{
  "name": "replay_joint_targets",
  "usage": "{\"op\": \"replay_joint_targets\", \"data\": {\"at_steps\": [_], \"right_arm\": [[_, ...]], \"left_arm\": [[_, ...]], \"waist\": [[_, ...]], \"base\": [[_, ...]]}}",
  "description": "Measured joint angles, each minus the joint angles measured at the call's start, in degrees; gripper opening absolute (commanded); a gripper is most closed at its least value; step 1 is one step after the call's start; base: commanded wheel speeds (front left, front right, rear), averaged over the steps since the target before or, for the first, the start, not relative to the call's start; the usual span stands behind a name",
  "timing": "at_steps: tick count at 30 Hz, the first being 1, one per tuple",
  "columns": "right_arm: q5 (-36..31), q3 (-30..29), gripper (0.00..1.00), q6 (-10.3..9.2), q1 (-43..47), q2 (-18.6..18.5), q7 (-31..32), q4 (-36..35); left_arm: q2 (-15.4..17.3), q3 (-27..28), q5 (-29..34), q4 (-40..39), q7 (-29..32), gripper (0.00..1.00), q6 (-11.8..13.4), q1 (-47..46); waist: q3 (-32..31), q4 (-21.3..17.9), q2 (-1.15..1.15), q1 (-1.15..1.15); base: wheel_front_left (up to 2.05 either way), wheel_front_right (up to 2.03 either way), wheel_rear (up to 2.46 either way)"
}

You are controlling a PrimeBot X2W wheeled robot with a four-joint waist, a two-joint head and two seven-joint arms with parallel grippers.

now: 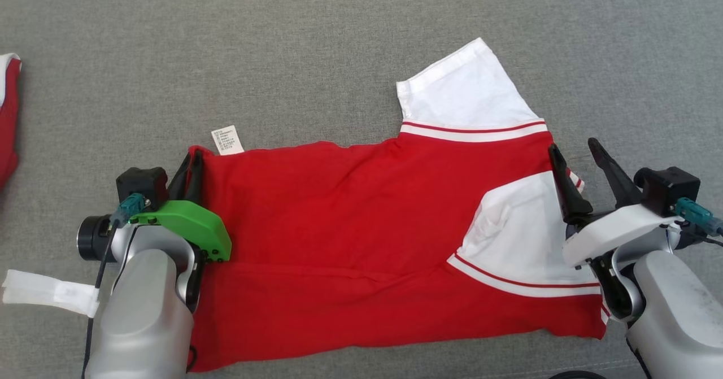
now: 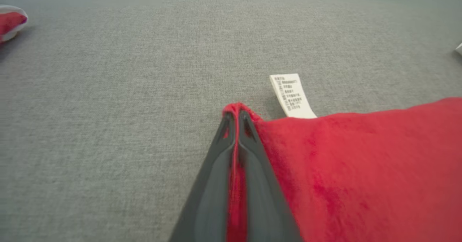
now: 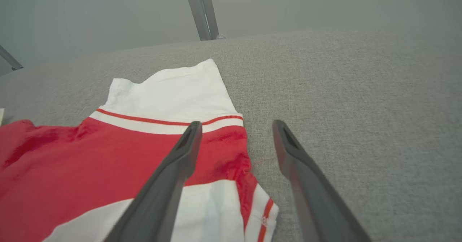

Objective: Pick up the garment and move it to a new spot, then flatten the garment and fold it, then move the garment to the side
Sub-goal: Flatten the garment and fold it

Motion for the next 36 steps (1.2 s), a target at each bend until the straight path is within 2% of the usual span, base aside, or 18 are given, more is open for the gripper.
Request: {"op": "replay_joint_targets", "data": {"at_steps": [5, 9, 18, 24, 28, 29, 31, 32, 36], "right_arm": [[2.0, 2.0, 1.0, 0.0, -3.0, -2.3, 0.0, 1.3], [3.8, 5.8, 1.0, 0.0, -8.7, -5.3, 0.0, 4.3], [11.0, 16.5, 1.0, 0.01, -23.3, -8.3, 10.6, 13.8], [13.3, 20.4, 1.0, 0.0, -30.1, -10.1, 13.6, 19.5], [15.0, 22.2, 1.0, 0.01, -33.1, -10.6, 16.5, 23.3], [15.4, 22.8, 0.89, 0.01, -33.9, -10.8, 17.1, 23.7], [16.3, 23.9, 0.07, 0.0, -35.1, -11.1, 17.5, 24.1], [16.6, 24.4, 0.0, 0.0, -35.5, -11.3, 17.4, 24.1], [16.9, 26.0, 0.0, 0.03, -36.5, -11.5, 13.9, 24.7]], "left_arm": [[-0.4, 0.2, -1.2, -3.0, 0.0, 0.0, 0.0, 0.0], [-1.0, -0.9, -1.9, -5.0, 0.0, 0.0, -0.1, 0.2], [-1.5, -6.2, -5.7, -8.1, 0.0, 0.0, -0.1, -0.1], [-1.5, -10.6, -9.2, -10.0, 0.0, 0.0, 0.0, -1.6], [-1.5, -13.1, -10.6, -11.0, 0.0, 0.0, 0.9, -2.4], [-1.6, -13.5, -10.9, -11.2, 0.0, 0.0, 1.2, -2.6], [-1.6, -14.2, -11.6, -11.6, 0.0, 0.0, 1.6, -2.9], [-1.6, -14.4, -11.8, -11.7, 0.0, 0.0, 1.8, -3.0], [-1.6, -14.4, -12.0, -11.9, 0.0, 0.0, 2.4, -3.1]], "waist": [[0.1, 1.1, 0.0, 0.0], [0.3, 2.7, -0.01, 0.0], [2.5, 6.9, -0.01, 0.0], [5.2, 9.3, -0.01, 0.0], [7.1, 10.7, -0.01, 0.0], [7.5, 11.0, -0.01, 0.0], [8.2, 11.5, -0.02, 0.0], [8.5, 11.7, -0.02, -0.01], [8.7, 12.0, -0.01, 0.0]], "base": [[0.0, 0.0, 0.0], [0.0, 0.0, 0.0], [0.0, 0.0, 0.0], [0.0, 0.0, 0.0], [0.0, 0.0, 0.0], [0.0, 0.0, 0.0], [0.0, 0.0, 0.0], [0.0, 0.0, 0.0], [0.0, 0.0, 0.0]]}}
